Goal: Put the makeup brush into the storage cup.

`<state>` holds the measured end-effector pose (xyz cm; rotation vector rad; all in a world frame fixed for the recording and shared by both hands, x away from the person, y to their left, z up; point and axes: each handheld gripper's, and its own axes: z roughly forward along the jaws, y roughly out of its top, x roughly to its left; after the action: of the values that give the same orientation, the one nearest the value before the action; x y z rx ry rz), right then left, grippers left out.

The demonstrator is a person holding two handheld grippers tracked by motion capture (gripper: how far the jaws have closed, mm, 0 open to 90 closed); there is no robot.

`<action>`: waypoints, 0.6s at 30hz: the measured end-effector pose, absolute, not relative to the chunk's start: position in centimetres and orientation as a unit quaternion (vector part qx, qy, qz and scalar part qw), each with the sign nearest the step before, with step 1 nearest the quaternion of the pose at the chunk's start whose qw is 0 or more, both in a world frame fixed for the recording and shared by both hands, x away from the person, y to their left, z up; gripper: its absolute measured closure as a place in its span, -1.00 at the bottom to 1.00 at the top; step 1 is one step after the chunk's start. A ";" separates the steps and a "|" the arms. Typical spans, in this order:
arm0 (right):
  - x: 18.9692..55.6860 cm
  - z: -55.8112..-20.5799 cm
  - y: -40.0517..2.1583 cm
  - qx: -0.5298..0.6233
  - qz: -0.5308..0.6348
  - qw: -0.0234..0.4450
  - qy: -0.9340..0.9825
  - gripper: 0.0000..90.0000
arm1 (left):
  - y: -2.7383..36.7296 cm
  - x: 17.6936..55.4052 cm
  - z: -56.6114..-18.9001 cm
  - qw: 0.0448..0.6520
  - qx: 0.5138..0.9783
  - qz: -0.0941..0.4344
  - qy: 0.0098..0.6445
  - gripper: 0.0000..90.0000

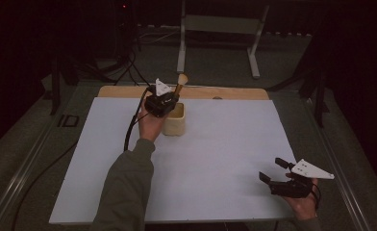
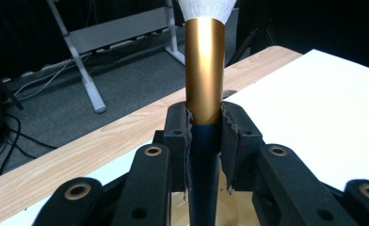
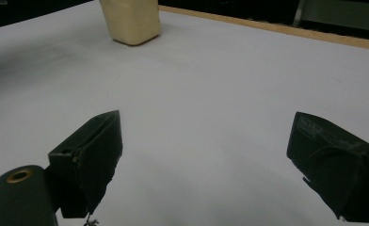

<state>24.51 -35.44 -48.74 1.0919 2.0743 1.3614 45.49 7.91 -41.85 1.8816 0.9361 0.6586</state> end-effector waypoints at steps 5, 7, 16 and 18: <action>24.5 -48.7 -35.4 0.393 0.490 0.214 0.748 -0.76 | 8.2 45.7 -41.9 0.458 0.745 0.264 0.407 -0.27; 24.5 -48.7 -35.4 0.393 0.490 0.214 0.748 -0.76 | 8.2 45.8 -41.8 0.461 0.741 0.258 0.415 -0.55; 24.5 -48.8 -35.4 0.393 0.490 0.214 0.748 -0.76 | 8.4 45.9 -41.8 0.453 0.741 0.257 0.424 -0.76; 24.5 -48.8 -35.4 0.393 0.490 0.214 0.748 -0.76 | 8.4 45.8 -41.6 0.454 0.740 0.257 0.424 -0.76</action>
<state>24.54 -35.43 -48.76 1.0906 2.0757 1.3595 45.82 8.42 -41.64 1.8271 1.0456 0.6355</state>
